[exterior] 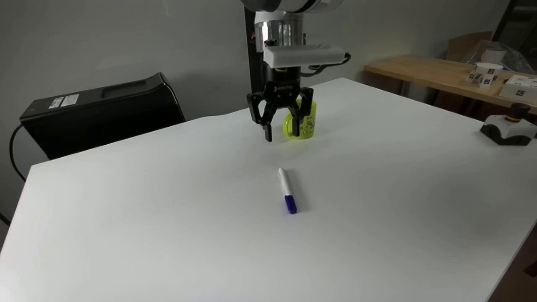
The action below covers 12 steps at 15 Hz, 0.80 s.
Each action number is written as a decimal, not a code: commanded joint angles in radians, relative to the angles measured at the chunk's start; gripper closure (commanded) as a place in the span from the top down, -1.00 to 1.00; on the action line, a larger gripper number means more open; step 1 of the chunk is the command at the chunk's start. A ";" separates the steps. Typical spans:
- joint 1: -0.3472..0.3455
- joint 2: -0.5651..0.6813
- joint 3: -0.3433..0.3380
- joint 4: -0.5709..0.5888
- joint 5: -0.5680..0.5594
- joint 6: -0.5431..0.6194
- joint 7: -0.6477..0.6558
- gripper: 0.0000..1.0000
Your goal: Put the marker on the table
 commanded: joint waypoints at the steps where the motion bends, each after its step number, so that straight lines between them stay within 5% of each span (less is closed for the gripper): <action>1: 0.014 -0.081 -0.026 -0.009 -0.041 0.009 0.036 0.97; 12: -0.006 -0.190 -0.019 -0.006 -0.042 0.017 0.010 1.00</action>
